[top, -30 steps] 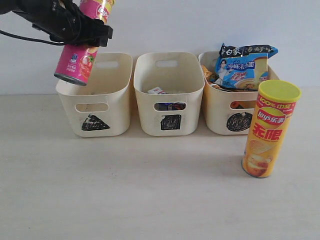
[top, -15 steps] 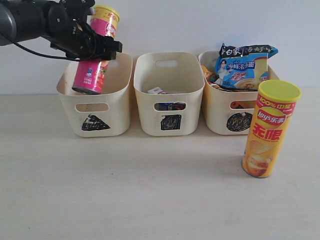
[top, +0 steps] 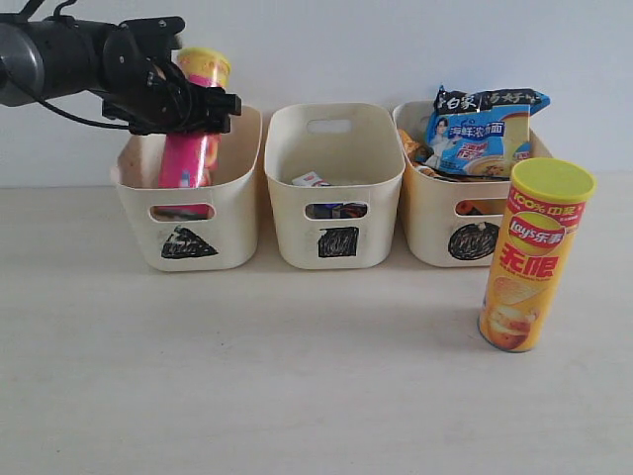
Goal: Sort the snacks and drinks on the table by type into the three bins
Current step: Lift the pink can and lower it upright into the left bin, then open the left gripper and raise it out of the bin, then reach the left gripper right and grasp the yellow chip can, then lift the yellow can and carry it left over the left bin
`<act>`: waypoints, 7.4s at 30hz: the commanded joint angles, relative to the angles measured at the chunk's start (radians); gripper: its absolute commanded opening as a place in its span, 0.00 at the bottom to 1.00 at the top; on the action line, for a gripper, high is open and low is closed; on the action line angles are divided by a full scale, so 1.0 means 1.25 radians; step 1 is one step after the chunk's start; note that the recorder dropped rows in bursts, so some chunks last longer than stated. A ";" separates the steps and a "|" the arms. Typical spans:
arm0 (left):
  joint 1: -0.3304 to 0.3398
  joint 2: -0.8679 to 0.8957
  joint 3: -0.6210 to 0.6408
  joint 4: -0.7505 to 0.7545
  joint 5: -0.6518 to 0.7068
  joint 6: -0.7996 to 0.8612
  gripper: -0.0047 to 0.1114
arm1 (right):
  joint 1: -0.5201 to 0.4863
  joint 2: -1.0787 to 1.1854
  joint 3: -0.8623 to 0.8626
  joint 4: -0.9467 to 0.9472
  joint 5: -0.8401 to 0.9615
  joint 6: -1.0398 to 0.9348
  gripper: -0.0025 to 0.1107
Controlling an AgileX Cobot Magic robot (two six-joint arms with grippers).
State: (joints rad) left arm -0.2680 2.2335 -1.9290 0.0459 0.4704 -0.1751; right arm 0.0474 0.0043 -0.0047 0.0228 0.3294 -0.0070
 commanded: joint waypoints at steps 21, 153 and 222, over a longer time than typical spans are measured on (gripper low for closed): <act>0.000 -0.129 -0.006 -0.004 0.187 0.229 0.08 | -0.005 -0.003 0.004 -0.006 -0.006 0.000 0.02; -0.437 0.213 0.156 0.528 -0.941 -0.259 0.08 | -0.005 -0.003 0.004 -0.006 -0.006 0.000 0.02; -0.099 -0.315 0.240 0.326 0.085 0.052 0.08 | -0.005 -0.003 0.004 -0.004 -0.006 0.006 0.02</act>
State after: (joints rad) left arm -0.4082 1.7990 -1.5450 0.6449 0.4834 -0.3111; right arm 0.0474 0.0043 -0.0047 0.0228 0.3294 0.0000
